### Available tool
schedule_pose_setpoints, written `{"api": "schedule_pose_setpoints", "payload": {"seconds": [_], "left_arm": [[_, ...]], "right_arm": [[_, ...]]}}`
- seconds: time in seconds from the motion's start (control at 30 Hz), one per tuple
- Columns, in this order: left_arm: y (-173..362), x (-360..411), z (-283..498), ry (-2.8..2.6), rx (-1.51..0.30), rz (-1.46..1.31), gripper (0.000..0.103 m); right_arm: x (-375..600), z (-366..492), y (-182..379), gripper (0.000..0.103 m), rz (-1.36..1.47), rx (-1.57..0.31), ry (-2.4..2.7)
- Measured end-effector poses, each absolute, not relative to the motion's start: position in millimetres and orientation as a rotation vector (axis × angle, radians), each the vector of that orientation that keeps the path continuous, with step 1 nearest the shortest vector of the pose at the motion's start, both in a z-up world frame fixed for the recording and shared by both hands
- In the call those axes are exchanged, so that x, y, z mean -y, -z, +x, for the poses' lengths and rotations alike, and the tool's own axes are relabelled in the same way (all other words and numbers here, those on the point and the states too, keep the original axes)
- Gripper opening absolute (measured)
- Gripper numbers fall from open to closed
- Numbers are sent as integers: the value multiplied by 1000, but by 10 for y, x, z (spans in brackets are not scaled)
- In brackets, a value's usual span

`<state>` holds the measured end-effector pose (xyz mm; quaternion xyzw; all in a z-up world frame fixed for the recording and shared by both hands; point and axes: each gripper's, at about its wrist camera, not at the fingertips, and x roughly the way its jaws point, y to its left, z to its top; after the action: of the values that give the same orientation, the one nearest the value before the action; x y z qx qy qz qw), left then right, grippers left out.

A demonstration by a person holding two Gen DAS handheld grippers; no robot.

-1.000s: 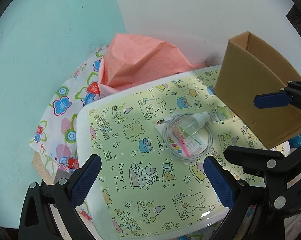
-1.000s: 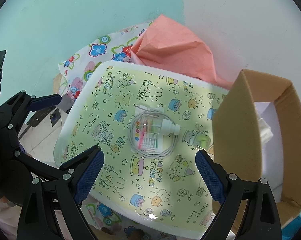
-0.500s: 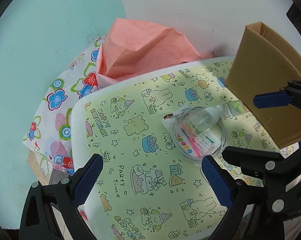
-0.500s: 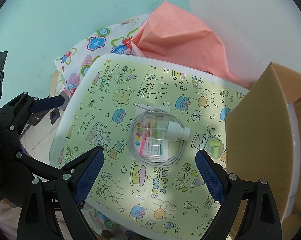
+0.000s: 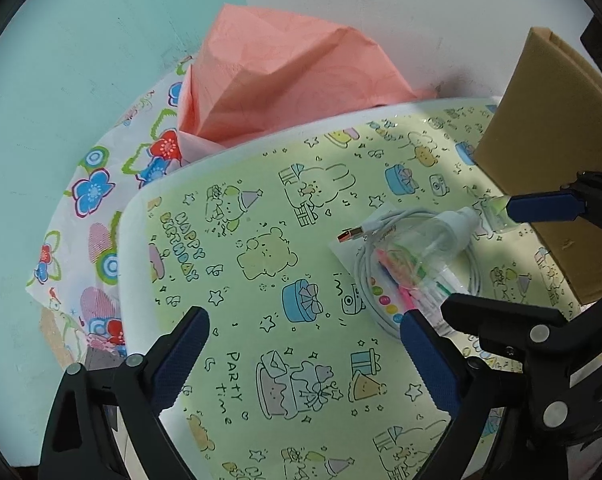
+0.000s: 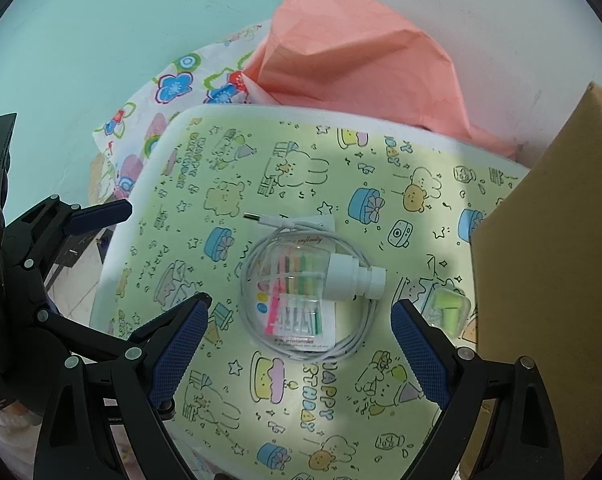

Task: Organize objects
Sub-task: 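Lower both grippers over the spray bottle and white cable bundle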

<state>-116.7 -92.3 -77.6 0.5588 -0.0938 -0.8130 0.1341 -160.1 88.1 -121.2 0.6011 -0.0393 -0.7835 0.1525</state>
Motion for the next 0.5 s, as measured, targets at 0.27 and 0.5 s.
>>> {"api": "schedule_pose_setpoints", "payload": {"seconds": [0.27,0.5], "left_arm": [[939,1022,-1251,2326,236,1661,95],[1025,1108,-1293,2297,192,1679,95]], "right_arm": [[-871,-1708,1399,95,1754,117,2240],[-836,-1775,1512,95,1760,132,2235]]}}
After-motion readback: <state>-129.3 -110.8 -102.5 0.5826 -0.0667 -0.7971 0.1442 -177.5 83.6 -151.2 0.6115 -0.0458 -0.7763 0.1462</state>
